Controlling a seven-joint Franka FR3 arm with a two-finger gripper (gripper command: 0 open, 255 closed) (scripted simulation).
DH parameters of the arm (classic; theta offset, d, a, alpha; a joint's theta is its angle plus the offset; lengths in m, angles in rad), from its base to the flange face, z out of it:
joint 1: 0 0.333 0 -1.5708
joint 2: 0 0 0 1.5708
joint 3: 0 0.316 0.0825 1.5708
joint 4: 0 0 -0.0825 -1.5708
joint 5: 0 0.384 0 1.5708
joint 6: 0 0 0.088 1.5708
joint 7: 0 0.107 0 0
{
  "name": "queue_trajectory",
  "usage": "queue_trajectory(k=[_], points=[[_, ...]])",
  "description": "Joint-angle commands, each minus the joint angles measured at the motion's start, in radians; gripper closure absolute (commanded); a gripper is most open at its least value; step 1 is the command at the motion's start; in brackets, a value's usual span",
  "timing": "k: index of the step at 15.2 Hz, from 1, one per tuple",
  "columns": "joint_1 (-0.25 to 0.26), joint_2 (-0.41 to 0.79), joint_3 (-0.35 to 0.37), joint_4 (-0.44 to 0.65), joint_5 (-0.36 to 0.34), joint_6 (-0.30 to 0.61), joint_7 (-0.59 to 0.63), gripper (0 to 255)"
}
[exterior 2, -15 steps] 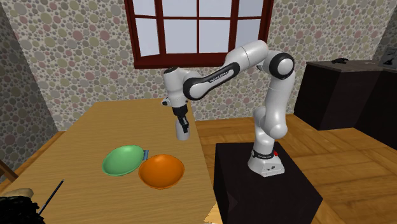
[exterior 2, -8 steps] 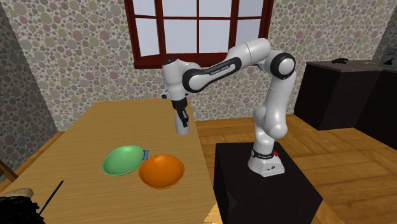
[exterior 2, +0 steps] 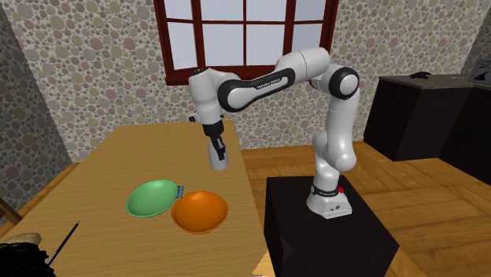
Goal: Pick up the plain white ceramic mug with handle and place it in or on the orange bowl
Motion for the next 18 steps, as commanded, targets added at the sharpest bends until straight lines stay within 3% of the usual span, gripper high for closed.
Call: queue_trajectory(k=[1, 11, 18], points=[[0.019, 0.043, 0.021, 0.058, 0.004, -0.017, 0.040, 255], [0.136, 0.351, 0.100, 0.501, -0.016, -0.163, 0.224, 255], [0.134, 0.344, 0.099, 0.411, -0.014, -0.080, 0.227, 255]])
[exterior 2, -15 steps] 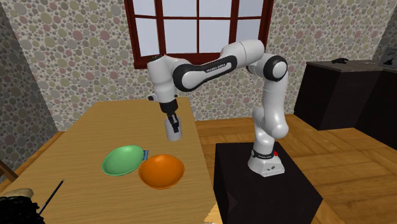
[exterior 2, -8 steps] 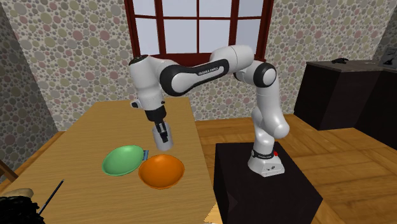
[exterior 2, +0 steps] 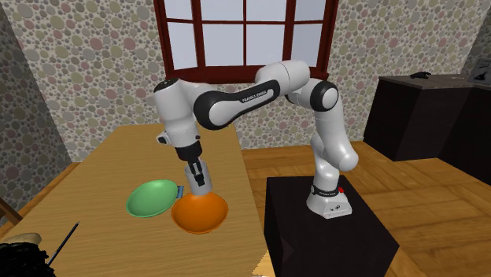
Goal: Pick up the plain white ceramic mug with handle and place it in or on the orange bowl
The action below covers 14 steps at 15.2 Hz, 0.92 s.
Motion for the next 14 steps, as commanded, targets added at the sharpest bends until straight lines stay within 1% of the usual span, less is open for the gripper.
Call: queue_trajectory(k=[1, 10, 11, 14], points=[[0.000, 0.003, 0.000, -0.021, 0.000, 0.025, 0.001, 255], [-0.003, 0.008, -0.002, -0.135, -0.002, 0.143, 0.005, 255], [-0.004, 0.011, -0.002, -0.155, -0.003, 0.167, 0.006, 255], [-0.004, 0.011, -0.002, -0.155, -0.003, 0.167, 0.006, 255]])
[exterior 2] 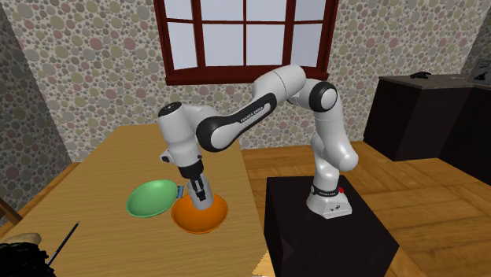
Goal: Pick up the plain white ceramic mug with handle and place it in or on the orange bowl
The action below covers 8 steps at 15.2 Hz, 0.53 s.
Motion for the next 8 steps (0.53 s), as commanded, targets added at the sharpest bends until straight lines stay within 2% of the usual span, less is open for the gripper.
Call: queue_trajectory(k=[1, 5, 6, 8], points=[[0.000, 0.000, 0.000, -0.003, 0.000, 0.004, 0.000, 255], [0.000, 0.000, 0.000, -0.003, 0.000, 0.004, 0.000, 255], [0.000, 0.000, 0.000, -0.003, 0.000, 0.004, 0.000, 0], [0.000, 0.000, 0.000, -0.003, 0.000, 0.004, 0.000, 0]])
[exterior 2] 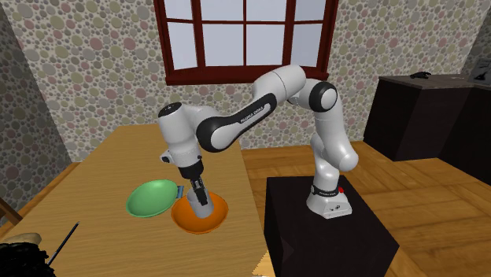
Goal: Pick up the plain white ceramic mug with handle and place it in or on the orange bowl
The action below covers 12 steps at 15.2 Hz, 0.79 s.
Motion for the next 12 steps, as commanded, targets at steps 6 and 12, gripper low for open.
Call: queue_trajectory(k=[6, 12], points=[[0.006, 0.015, 0.001, 0.122, -0.001, -0.107, -0.001, 0], [0.008, 0.022, 0.002, 0.158, -0.002, -0.136, -0.001, 0]])
